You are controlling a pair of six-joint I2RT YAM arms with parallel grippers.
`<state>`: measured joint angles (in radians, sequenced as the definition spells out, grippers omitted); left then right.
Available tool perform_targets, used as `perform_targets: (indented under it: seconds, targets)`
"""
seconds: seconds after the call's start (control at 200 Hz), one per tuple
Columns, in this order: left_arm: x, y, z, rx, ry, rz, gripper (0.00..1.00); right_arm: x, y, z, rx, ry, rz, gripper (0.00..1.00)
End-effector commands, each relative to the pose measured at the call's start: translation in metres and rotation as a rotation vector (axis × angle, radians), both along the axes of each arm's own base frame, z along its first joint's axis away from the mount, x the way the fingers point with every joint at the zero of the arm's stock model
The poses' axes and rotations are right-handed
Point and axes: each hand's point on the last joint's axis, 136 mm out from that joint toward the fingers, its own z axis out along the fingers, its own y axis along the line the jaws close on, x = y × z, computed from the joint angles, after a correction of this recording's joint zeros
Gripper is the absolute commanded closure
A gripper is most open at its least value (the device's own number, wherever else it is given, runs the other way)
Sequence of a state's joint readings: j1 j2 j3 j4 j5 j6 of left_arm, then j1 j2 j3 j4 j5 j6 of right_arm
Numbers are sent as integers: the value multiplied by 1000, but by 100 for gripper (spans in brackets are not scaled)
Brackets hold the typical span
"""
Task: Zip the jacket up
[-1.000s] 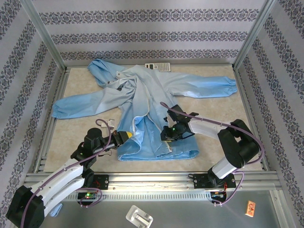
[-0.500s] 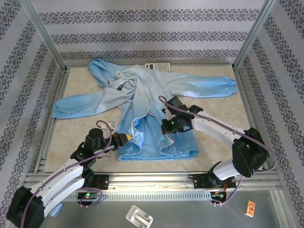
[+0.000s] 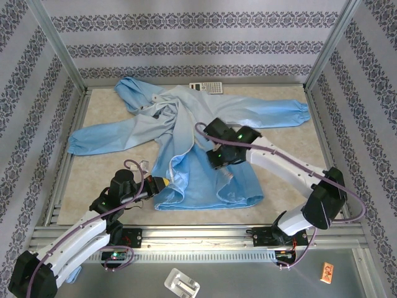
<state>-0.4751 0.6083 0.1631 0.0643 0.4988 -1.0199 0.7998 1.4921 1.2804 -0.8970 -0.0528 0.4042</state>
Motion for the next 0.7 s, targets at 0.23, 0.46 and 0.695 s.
perform_targets:
  seconds: [0.23, 0.46, 0.695]
  targets:
    - [4, 7, -5, 45, 1, 22, 100, -38, 30, 29, 452, 113, -34, 57]
    - [6, 2, -3, 44, 8, -5, 100, -50, -39, -38, 392, 174, -323, 70]
    - [3, 3, -8, 65, 23, -15, 100, -67, -25, -80, 433, 260, -315, 49]
